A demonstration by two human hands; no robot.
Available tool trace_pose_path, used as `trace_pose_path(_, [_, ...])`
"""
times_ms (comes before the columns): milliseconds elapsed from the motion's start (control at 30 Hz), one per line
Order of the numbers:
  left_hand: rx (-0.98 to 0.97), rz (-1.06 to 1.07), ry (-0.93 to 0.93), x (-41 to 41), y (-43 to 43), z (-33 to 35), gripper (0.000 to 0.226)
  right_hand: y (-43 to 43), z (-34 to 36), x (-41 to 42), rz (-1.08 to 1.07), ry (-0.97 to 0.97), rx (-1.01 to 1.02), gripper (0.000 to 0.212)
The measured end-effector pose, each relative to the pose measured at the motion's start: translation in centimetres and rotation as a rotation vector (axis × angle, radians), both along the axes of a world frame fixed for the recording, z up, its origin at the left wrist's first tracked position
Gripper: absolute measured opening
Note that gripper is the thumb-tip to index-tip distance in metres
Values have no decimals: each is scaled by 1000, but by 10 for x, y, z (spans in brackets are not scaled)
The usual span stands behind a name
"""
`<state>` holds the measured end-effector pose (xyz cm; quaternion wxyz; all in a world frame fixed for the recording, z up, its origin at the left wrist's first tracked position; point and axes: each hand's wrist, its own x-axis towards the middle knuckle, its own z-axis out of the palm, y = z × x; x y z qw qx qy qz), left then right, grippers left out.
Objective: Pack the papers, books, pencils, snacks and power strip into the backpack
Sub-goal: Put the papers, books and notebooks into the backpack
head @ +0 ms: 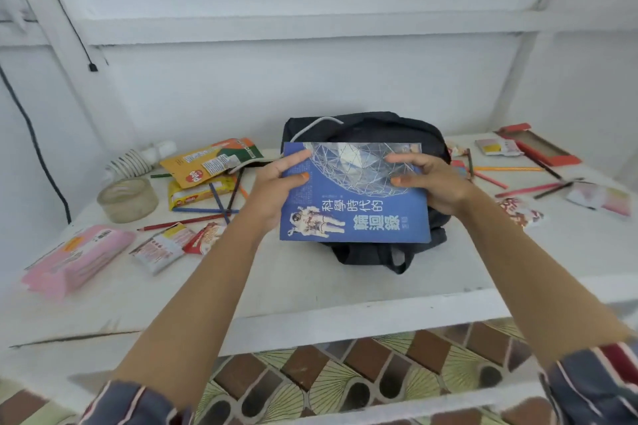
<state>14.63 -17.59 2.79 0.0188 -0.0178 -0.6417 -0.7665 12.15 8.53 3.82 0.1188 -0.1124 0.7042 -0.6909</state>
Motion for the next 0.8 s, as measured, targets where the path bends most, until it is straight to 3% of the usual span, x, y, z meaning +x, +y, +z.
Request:
trace_pose_path(167, [-269, -94, -59, -13, 36, -5, 32, 32, -23, 25, -160, -111, -100, 33])
trace_pose_path(300, [-626, -69, 97, -25, 60, -5, 33, 50, -35, 37, -312, -159, -268, 35])
trace_pose_path(467, [-964, -32, 290, -43, 77, -8, 35, 81, -44, 43, -501, -188, -305, 42])
trace_pose_path(667, [-1444, -122, 365, -73, 85, -18, 43, 100, -46, 50, -507, -194, -224, 43])
trace_pose_path(800, [-1534, -153, 346, -92, 84, -18, 49, 96, -49, 47, -512, -200, -240, 43])
